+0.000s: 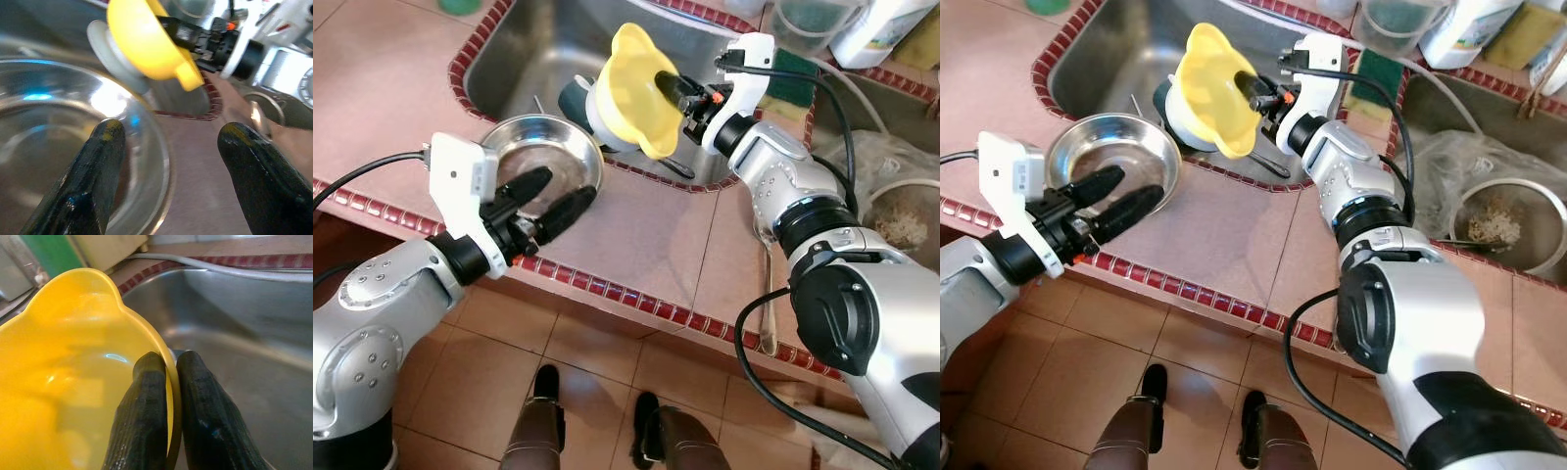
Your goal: Kitchen organization
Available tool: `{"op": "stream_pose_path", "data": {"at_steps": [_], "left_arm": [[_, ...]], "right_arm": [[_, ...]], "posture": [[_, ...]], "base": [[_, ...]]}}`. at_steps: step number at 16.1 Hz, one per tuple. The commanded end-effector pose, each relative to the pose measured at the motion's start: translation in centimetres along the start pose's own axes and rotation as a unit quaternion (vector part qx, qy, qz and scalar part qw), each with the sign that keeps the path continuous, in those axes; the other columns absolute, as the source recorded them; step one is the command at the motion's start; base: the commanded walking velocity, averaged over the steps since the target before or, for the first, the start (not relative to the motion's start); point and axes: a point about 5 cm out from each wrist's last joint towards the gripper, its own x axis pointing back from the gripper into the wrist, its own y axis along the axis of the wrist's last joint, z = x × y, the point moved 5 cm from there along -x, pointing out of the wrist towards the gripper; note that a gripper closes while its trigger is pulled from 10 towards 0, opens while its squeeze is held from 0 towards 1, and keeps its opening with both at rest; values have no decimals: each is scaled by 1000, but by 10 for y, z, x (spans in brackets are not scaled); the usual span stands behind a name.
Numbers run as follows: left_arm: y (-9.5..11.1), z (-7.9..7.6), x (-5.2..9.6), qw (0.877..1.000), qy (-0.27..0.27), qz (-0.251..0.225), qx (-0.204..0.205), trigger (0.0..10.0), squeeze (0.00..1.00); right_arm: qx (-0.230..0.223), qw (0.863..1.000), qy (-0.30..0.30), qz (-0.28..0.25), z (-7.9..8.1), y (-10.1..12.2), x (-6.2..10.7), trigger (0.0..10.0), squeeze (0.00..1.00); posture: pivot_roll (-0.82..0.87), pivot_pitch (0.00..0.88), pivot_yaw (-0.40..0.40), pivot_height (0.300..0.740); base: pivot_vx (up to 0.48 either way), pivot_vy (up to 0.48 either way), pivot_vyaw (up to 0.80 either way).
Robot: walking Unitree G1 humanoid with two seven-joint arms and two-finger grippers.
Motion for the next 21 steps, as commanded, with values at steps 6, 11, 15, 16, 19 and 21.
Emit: {"op": "stream_pose_path", "data": {"at_steps": [6, 11, 15, 16, 19, 21], "left_arm": [[18, -33, -5, 998, -53, -16, -20, 10000, 0], [20, -34, -6, 998, -56, -18, -21, 10000, 0], [20, -34, -6, 998, -53, -12, -18, 10000, 0], [20, -34, -6, 998, -51, -11, -18, 10000, 0], [20, -32, -6, 999, -45, -11, -18, 10000, 0], [19, -30, -6, 999, -40, -10, -19, 10000, 0]], "right_arm": [[13, 996, -71, 47, -23, -15, 9, 10000, 0], [-7, 995, -85, 49, -28, -18, 12, 10000, 1000], [-8, 994, -99, 50, -32, -17, 13, 10000, 1000], [-7, 994, -99, 48, -32, -17, 13, 10000, 1000], [-7, 994, -100, 46, -32, -16, 13, 10000, 1000], [-6, 994, -98, 38, -30, -13, 12, 10000, 1000]], "posture": [[100, 384, -164, 740], [104, 381, -160, 740], [104, 377, -162, 740], [104, 377, -162, 740], [108, 371, -164, 740], [111, 364, -162, 740]], "base": [[0, 0, 0], [0, 0, 0], [0, 0, 0], [0, 0, 0], [0, 0, 0], [0, 0, 0]]}}
